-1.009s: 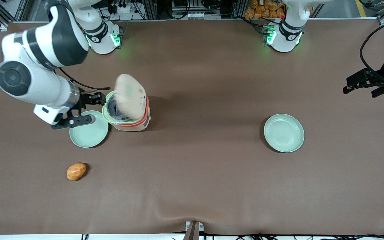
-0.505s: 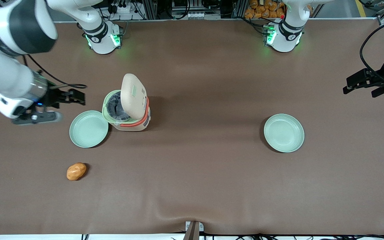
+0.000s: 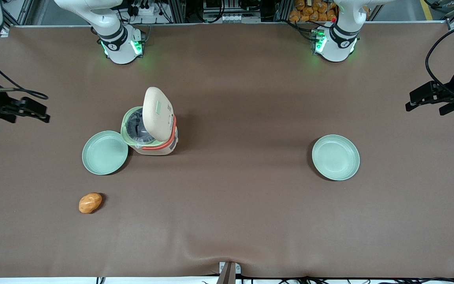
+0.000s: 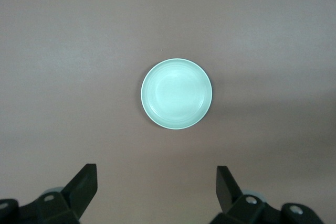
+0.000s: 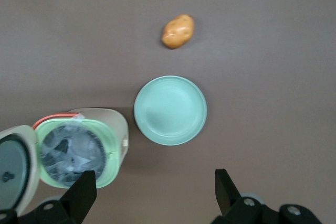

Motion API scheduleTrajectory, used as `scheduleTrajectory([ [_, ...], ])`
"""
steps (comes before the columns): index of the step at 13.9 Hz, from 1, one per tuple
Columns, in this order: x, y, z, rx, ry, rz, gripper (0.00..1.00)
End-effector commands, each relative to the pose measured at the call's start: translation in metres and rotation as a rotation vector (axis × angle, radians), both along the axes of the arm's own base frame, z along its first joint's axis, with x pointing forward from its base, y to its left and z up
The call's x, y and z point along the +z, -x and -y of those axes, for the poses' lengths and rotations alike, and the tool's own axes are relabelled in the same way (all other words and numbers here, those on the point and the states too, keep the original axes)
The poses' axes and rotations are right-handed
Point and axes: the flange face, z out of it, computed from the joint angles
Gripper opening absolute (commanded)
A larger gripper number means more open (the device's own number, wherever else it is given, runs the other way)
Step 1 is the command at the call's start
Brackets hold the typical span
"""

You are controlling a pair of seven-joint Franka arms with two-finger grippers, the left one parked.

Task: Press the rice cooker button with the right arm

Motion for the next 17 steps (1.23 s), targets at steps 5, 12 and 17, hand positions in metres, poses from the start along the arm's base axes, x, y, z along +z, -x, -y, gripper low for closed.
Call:
scheduleTrajectory([
  [5, -0.005, 0.011, 0.022, -0.025, 0.016, -0.055, 1.00],
  [12, -0.006, 0.012, 0.027, -0.031, 0.020, -0.058, 1.00],
  [17, -0.006, 0.012, 0.028, -0.032, 0.022, -0.058, 1.00],
])
